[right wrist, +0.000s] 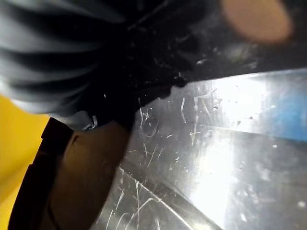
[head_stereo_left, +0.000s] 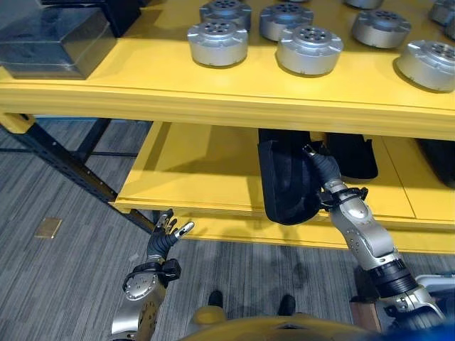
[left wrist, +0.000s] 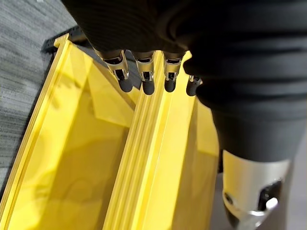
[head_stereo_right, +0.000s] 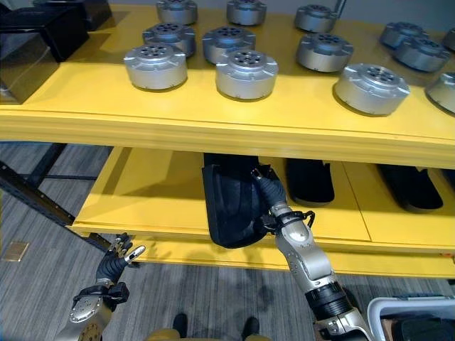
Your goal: Move parts from the plastic box to the shelf.
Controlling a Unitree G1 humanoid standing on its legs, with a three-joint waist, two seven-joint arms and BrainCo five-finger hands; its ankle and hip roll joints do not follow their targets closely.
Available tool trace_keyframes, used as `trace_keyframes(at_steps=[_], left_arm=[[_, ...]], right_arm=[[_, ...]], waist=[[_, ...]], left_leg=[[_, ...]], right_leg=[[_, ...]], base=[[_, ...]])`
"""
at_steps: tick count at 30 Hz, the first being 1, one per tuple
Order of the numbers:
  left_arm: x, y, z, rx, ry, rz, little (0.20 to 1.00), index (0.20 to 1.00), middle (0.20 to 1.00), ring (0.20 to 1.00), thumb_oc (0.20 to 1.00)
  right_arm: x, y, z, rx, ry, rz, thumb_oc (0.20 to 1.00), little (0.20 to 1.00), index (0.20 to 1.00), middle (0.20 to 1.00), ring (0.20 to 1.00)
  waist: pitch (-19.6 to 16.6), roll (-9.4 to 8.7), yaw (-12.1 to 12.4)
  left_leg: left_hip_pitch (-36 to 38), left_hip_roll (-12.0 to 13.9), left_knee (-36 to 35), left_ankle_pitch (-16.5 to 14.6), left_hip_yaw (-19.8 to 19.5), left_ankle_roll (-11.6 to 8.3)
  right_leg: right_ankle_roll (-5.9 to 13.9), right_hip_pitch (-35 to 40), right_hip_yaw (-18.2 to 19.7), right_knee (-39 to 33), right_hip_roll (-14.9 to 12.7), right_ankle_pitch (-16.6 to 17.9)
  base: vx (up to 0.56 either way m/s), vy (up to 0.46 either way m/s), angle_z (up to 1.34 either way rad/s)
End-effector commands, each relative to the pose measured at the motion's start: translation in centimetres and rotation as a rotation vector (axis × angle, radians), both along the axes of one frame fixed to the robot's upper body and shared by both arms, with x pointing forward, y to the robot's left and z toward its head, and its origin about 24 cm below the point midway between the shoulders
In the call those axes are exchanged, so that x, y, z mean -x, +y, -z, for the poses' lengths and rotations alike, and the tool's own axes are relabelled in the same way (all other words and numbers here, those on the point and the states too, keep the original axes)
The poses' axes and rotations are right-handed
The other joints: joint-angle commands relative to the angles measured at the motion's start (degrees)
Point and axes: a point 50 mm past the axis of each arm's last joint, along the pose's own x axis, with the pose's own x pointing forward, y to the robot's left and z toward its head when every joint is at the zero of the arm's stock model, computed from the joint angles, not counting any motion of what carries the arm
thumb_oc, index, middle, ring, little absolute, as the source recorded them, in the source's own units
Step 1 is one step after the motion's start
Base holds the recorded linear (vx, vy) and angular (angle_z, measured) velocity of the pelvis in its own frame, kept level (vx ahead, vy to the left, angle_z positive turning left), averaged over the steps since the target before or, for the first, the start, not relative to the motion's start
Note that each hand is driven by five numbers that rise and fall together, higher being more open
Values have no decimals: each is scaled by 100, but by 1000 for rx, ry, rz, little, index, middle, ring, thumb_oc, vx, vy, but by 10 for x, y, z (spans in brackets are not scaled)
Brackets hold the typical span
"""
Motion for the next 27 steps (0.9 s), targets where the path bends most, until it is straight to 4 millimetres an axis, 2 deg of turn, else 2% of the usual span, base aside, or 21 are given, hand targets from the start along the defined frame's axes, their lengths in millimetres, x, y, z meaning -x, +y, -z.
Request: trace_keyframes(at_steps=[1, 6, 10, 11, 12, 13, 15, 19, 23, 27], left_arm=[[-14, 6, -22, -44, -99, 54, 1000, 1000, 1000, 1000, 1000], [-16, 3, -26, -43, -111, 86, 1000, 1000, 1000, 1000, 1000], [-20, 1, -31, -48, -126, 125, 1000, 1000, 1000, 1000, 1000], [-24, 0, -34, -51, -140, 144, 1000, 1000, 1000, 1000, 1000], [-39, -1, -50, -77, -208, 186, 1000, 1000, 1000, 1000, 1000], [-40, -1, -51, -77, -211, 186, 1000, 1000, 1000, 1000, 1000], [-45, -2, -61, -77, -258, 182, 1000, 1000, 1000, 1000, 1000], [-48, -10, -67, -37, -302, 161, 1000, 1000, 1000, 1000, 1000], [-52, -14, -70, -28, -323, 156, 1000, 1000, 1000, 1000, 1000], [-52, -14, -67, -24, -310, 139, 1000, 1000, 1000, 1000, 1000]], right_arm=[[-24, 10, -28, -65, -82, -1, 200, 200, 200, 200, 200], [-42, 9, -41, -32, -93, 37, 200, 200, 200, 200, 200], [-60, -4, -70, -14, -160, 121, 200, 200, 200, 200, 200], [-67, -13, -91, 0, -215, 168, 200, 200, 200, 200, 200], [-73, -20, -136, 3, -345, 209, 200, 200, 200, 200, 200], [-73, -20, -137, 3, -348, 210, 200, 200, 200, 200, 200], [-73, -26, -163, -4, -421, 245, 200, 200, 200, 200, 200], [-71, -38, -191, -15, -500, 298, 200, 200, 200, 200, 200], [-68, -51, -211, -47, -554, 357, 200, 200, 200, 200, 200], [-67, -62, -226, -73, -587, 405, 200, 200, 200, 200, 200]], waist=[[-227, -102, 90], [-204, -101, 186], [-52, -66, 250], [137, -16, 278], [598, 130, 236], [585, 130, 241], [781, 246, 213], [993, 291, 249], [1143, 323, 209], [1176, 350, 199]], left_leg=[[-165, 453, 270, 22, 200, -158], [-220, 428, 239, 50, 162, -158], [-511, 409, 413, 48, 96, -173], [-822, 398, 685, 25, 42, -175], [-1563, 343, 1395, -103, -67, -195], [-1625, 343, 1449, -124, -69, -192], [-2170, 323, 2100, -326, -46, -196], [-2918, 419, 3098, -773, -36, -220], [-3714, 407, 3684, -818, -143, -197], [-4114, 414, 3999, -929, -188, -168]], right_leg=[[525, 204, -127, 171, -634, -261], [526, 184, -163, 162, -636, -244], [518, 22, -195, 243, -671, -255], [509, -210, -219, 432, -731, -281], [469, -1020, -92, 1178, -919, -389], [468, -1085, -78, 1234, -928, -412], [488, -1831, 24, 2024, -1045, -573], [517, -2765, 83, 3158, -1282, -989], [456, -3469, 121, 3781, -1436, -1094], [415, -3917, 245, 4111, -1453, -1229]], base=[[0, 0, 0], [1, -2, 3], [-82, -12, 10], [-524, 20, 18], [-491, 29, 29], [-493, 81, 35], [-199, 94, 20], [-115, 37, -25], [-131, -18, -4], [-27, 2, 10]])
